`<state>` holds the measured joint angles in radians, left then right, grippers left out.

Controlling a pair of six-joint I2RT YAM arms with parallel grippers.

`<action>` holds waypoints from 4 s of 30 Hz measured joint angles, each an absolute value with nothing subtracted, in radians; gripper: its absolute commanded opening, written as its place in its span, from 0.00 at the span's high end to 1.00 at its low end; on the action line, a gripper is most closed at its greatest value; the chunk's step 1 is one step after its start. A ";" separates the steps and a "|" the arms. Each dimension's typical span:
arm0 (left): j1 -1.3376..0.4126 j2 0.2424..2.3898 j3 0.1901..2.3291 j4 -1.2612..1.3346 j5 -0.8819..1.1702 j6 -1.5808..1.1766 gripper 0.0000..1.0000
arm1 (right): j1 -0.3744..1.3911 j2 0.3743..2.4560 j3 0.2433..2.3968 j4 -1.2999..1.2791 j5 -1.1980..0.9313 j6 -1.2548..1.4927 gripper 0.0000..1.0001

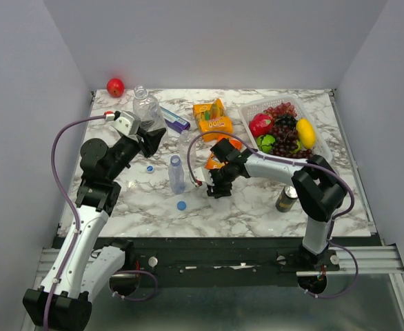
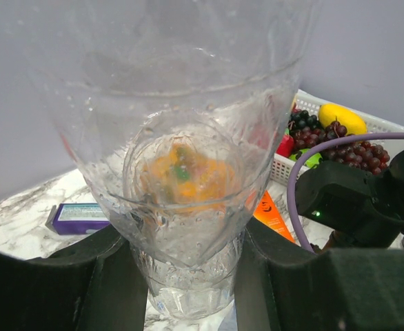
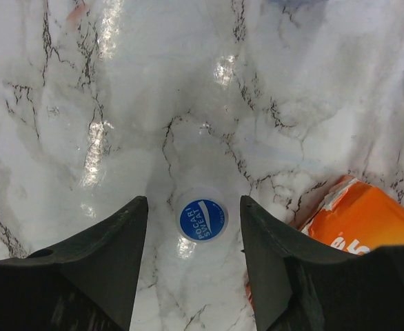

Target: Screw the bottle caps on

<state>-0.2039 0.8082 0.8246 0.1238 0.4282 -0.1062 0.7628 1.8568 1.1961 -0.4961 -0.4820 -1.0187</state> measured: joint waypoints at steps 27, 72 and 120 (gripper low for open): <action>-0.349 0.842 0.819 0.123 0.602 -0.047 1.00 | 0.760 1.648 1.233 -0.667 -0.419 -0.928 0.74; -0.871 1.125 0.390 0.572 0.657 0.109 1.00 | 0.728 1.367 1.760 -1.284 -0.695 -0.841 0.70; -0.871 1.148 0.352 0.624 0.527 0.089 1.00 | 0.819 1.429 1.779 -1.318 -0.637 -1.012 0.67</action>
